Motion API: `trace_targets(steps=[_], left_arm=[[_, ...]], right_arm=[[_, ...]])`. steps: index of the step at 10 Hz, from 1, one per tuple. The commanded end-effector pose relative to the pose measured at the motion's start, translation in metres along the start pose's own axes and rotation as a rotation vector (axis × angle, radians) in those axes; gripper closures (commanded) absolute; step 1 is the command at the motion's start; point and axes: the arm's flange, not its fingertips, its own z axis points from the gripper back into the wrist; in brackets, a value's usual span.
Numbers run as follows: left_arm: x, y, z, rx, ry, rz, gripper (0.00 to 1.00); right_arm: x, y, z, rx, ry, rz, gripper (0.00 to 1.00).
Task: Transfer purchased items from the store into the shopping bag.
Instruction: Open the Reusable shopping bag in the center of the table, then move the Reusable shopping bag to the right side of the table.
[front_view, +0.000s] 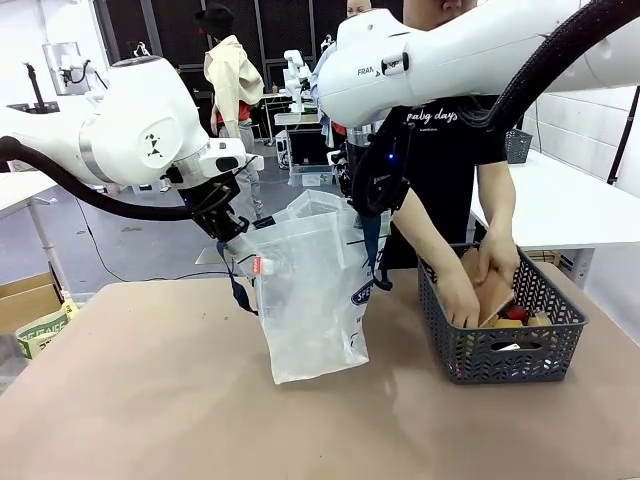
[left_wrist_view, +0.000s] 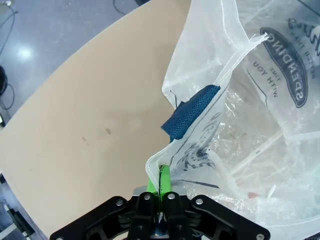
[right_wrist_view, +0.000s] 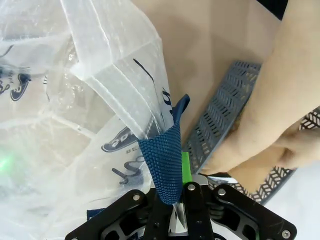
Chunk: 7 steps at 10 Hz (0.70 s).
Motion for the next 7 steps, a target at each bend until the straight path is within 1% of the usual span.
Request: trace_targets(steps=[1,2,3,4,5,7], left_arm=[[0.0005,-0.0024,-0.0048,-0.002,-0.008,-0.072,1.0],[0.003,-0.0043,-0.0079,-0.001,0.001,-0.129,1.0],[0.0055,-0.0053,-0.01,0.001,0.022,-0.153,1.0],[0.0071,-0.0049,-0.013,-0.009,0.051,-0.132,1.0],[0.0021,-0.0074,-0.0048,-0.003,0.006,-0.094,1.0],[0.0021,-0.0074,-0.0048,-0.003,0.006,-0.094,1.0]], right_arm=[[-0.0005,0.0002,-0.0001,-0.001,-0.002,0.0,1.0],[-0.0003,0.0025,-0.0017,-0.021,0.001,0.029,1.0],[0.0013,0.0029,-0.0027,-0.022,0.018,0.017,1.0],[0.0004,0.0014,0.0,-0.002,0.0,0.004,1.0],[0.0004,0.0014,0.0,-0.002,0.0,0.004,1.0],[0.0004,0.0014,0.0,-0.002,0.0,0.004,1.0]])
